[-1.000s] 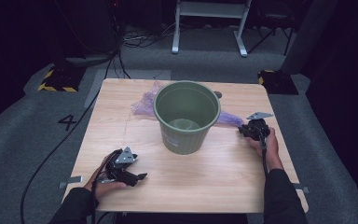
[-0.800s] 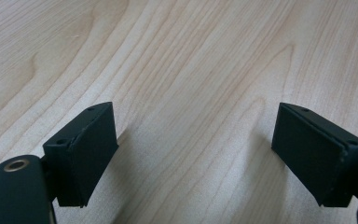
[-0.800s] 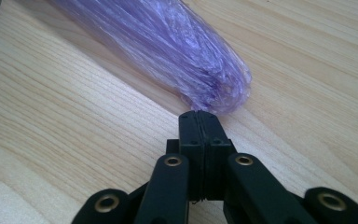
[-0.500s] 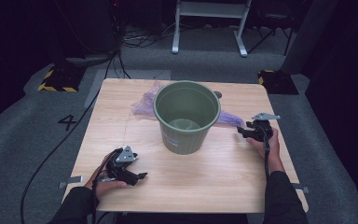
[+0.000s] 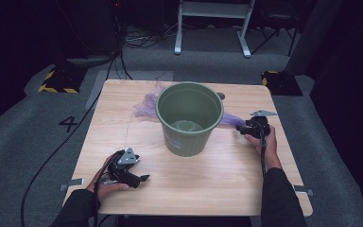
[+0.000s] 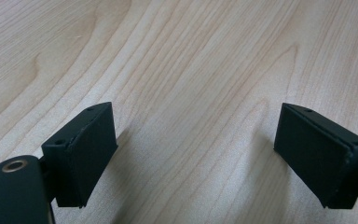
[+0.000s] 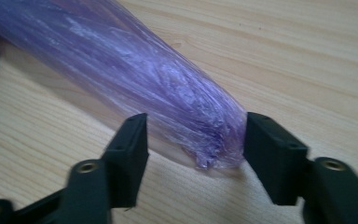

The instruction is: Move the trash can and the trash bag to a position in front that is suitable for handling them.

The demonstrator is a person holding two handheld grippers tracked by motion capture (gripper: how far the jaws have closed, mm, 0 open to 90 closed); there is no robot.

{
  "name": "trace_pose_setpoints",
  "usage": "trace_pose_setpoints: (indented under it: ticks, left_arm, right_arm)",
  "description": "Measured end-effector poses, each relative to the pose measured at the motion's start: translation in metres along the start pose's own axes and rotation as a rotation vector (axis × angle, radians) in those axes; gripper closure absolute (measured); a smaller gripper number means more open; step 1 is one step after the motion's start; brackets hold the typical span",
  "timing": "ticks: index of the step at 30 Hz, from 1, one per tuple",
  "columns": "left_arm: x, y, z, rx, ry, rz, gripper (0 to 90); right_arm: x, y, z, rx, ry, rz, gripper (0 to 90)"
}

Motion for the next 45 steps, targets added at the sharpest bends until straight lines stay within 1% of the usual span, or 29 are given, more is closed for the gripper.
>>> trace_pose_setpoints:
  ticks: [1,2,5,6,8,9,11,13,14,16,17,18,21,22,24,25,26,27,28,30,31,32,34,35,36,39,41,44,45]
  left_arm:
    - [0.000,0.000,0.000,0.000,0.000,0.000,12.5]
    - [0.000,0.000,0.000,0.000,0.000,0.000,12.5]
    - [0.000,0.000,0.000,0.000,0.000,0.000,12.5]
    - [0.000,0.000,0.000,0.000,0.000,0.000,12.5]
    - [0.000,0.000,0.000,0.001,0.001,0.000,12.5]
    - [0.000,0.000,0.000,0.002,0.002,0.000,12.5]
    - [0.000,0.000,0.000,0.004,0.003,0.000,12.5]
    - [0.000,0.000,0.000,0.005,0.005,-0.001,12.5]
    - [0.000,0.000,0.000,0.005,0.005,0.001,12.4]
    - [0.000,0.001,0.000,0.005,0.005,0.000,12.4]
    - [0.000,0.001,0.000,0.005,0.005,0.000,12.4]
    - [0.000,0.001,0.000,0.005,0.006,0.001,12.4]
    - [0.000,0.001,0.000,0.005,0.006,0.000,12.4]
    - [0.000,0.001,0.000,0.006,0.007,0.001,12.4]
    - [-0.001,0.001,0.000,0.006,0.006,0.000,12.4]
    - [-0.001,0.001,0.000,0.008,0.006,0.000,12.3]
    - [-0.001,0.001,0.000,0.009,0.007,0.001,12.3]
    - [-0.001,0.001,0.000,0.009,0.008,0.001,12.3]
    - [-0.001,0.001,0.000,0.009,0.008,0.001,12.3]
    - [-0.001,0.001,0.000,0.009,0.006,0.001,12.2]
    - [-0.001,0.001,0.000,0.008,0.007,0.002,12.3]
    - [-0.001,0.002,0.000,0.009,0.006,0.001,12.2]
    - [-0.002,0.002,0.000,0.008,0.006,0.000,12.2]
    - [-0.002,0.002,0.000,0.007,0.005,0.000,12.1]
    - [-0.002,0.002,0.000,0.009,0.005,0.000,12.1]
    - [-0.002,0.003,0.000,0.005,0.004,0.001,12.0]
    - [-0.003,0.004,0.000,0.002,0.004,0.005,11.7]
    - [-0.003,0.005,0.000,-0.002,0.001,0.002,11.5]
    - [-0.003,0.005,0.000,-0.002,0.001,0.001,11.5]
  right_arm:
    - [-0.001,-0.001,-0.001,-0.008,0.000,0.002,51.4]
    - [-0.004,-0.005,-0.001,-0.016,0.009,0.031,63.5]
    - [-0.002,-0.007,-0.005,-0.029,0.020,0.032,77.4]
    - [-0.002,-0.007,-0.005,-0.029,0.020,0.032,77.4]
    - [0.000,-0.009,-0.007,-0.020,0.015,0.039,83.6]
    - [0.002,-0.011,-0.007,-0.023,0.019,0.044,85.0]
    - [0.005,-0.015,-0.006,-0.006,0.036,0.044,87.6]
    - [0.009,-0.020,-0.007,-0.003,0.028,0.047,88.0]
    - [0.016,-0.025,-0.007,0.019,0.017,0.053,88.0]
    - [0.022,-0.029,-0.005,0.039,0.017,0.050,87.8]
    - [0.022,-0.029,-0.005,0.039,0.017,0.050,87.8]
    - [0.026,-0.032,-0.004,0.051,0.008,0.048,87.7]
    - [0.040,-0.040,0.000,0.066,0.021,0.028,87.1]
    - [0.048,-0.047,0.005,0.087,0.030,0.026,85.5]
    - [0.050,-0.050,0.007,0.090,0.038,0.025,85.1]
    - [0.058,-0.059,0.014,0.105,0.047,0.022,82.5]
    - [0.058,-0.059,0.014,0.105,0.047,0.022,82.5]
    - [0.060,-0.062,0.018,0.103,0.065,0.015,81.9]
    - [0.064,-0.067,0.023,0.104,0.083,0.009,81.1]
    - [0.070,-0.076,0.032,0.118,0.095,0.014,80.3]
    - [0.071,-0.079,0.036,0.129,0.101,0.016,80.4]
    - [0.078,-0.087,0.047,0.170,0.107,0.020,80.7]
    - [0.080,-0.088,0.051,0.179,0.108,0.018,80.4]
    - [0.083,-0.090,0.055,0.189,0.111,0.017,77.0]
    - [0.087,-0.092,0.058,0.203,0.104,0.010,69.2]
    - [0.091,-0.089,0.054,0.211,0.056,-0.017,58.0]
    - [0.090,-0.084,0.047,0.190,0.035,-0.031,49.0]
    - [0.085,-0.074,0.040,0.199,0.023,-0.031,40.3]
    - [0.083,-0.070,0.037,0.203,0.014,-0.029,39.9]
Point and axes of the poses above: each handheld gripper's, and its own axes: x roughly backward along the jaws, y roughly out of its top, z roughly to its left, the point moved 7 cm from there along -x, roughly forward along the jaws, and after that the axes turned 10 degrees about z, right-handed, at the moved point
